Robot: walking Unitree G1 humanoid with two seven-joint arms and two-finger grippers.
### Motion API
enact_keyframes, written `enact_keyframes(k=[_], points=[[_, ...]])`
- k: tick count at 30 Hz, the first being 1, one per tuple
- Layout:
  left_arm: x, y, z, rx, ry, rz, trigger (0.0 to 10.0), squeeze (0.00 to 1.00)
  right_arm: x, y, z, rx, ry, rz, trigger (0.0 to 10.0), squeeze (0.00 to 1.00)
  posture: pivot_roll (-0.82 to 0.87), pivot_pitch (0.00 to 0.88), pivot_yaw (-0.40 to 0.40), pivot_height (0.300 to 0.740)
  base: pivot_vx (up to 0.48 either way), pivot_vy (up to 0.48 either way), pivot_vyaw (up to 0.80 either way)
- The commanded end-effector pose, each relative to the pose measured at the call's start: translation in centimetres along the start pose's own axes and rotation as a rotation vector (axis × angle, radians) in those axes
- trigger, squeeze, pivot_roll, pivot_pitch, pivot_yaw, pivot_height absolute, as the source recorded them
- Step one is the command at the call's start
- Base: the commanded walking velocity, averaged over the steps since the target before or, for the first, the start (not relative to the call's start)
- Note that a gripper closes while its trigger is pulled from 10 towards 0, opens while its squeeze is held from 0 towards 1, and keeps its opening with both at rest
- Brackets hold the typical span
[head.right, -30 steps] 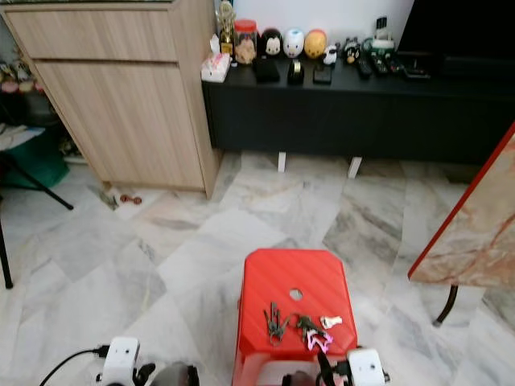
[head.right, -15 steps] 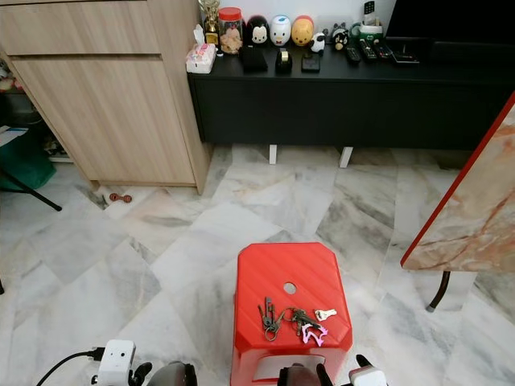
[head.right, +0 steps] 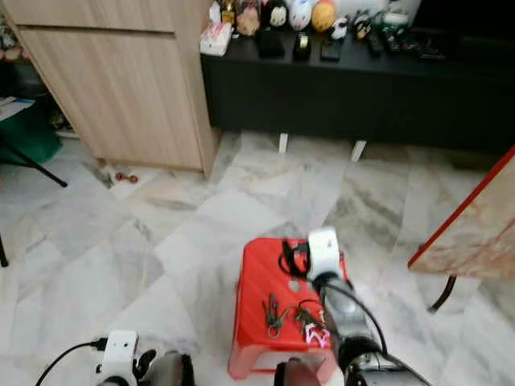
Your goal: Hang keys on a hook
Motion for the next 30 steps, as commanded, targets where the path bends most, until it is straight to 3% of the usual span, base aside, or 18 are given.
enact_keyframes(k=[1, 7, 11, 12, 20, 30], points=[[1.9, -5.6, 2.1, -0.225, -0.068, -0.009, 10.0, 0.00, 0.1, 1.0, -0.4, 0.017, 0.006, 0.015, 10.0, 0.00, 0.02, 0.176, -0.075, 0.652, 0.000, 0.000, 0.00], [1.8, -5.3, 2.0, -0.223, -0.065, -0.007, 10.0, 0.00, 0.2, 0.7, -0.2, -0.005, 0.004, 0.041, 10.0, 0.00, 0.01, 0.177, -0.073, 0.652, 0.000, 0.000, 0.00], [1.7, -5.2, 1.9, -0.222, -0.064, -0.006, 10.0, 0.00, -0.3, -0.3, 0.0, -0.057, 0.063, 0.171, 10.0, 0.00, 0.01, 0.178, -0.075, 0.652, 0.000, 0.000, 0.00], [1.7, -5.2, 1.9, -0.222, -0.063, -0.005, 10.0, 0.00, -0.5, -1.1, 0.2, -0.111, 0.085, 0.211, 10.0, 0.00, 0.01, 0.180, -0.075, 0.652, 0.000, 0.000, 0.00], [1.7, -5.1, 1.9, -0.224, -0.064, -0.006, 10.0, 0.00, -0.2, -4.0, 1.5, -0.282, 0.158, 0.351, 10.0, 0.00, 0.00, 0.182, -0.076, 0.652, 0.000, 0.000, 0.00], [1.9, -5.2, 1.9, -0.225, -0.074, -0.005, 10.0, 0.00, 0.3, -6.4, 2.5, -0.441, 0.142, 0.325, 10.0, 0.00, 0.00, 0.185, -0.083, 0.652, 0.000, 0.000, 0.00]])
Point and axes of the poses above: a point about 5 cm out from each wrist's last joint towards the gripper, its own z axis pointing back from the gripper into the wrist, its own y axis along the axis of the wrist's last joint, x = y × z, the point moved 1 cm from there along -z, pointing out of the wrist towards the gripper, and after that the axes turned 9 degrees about -z, right-handed, at the moved point
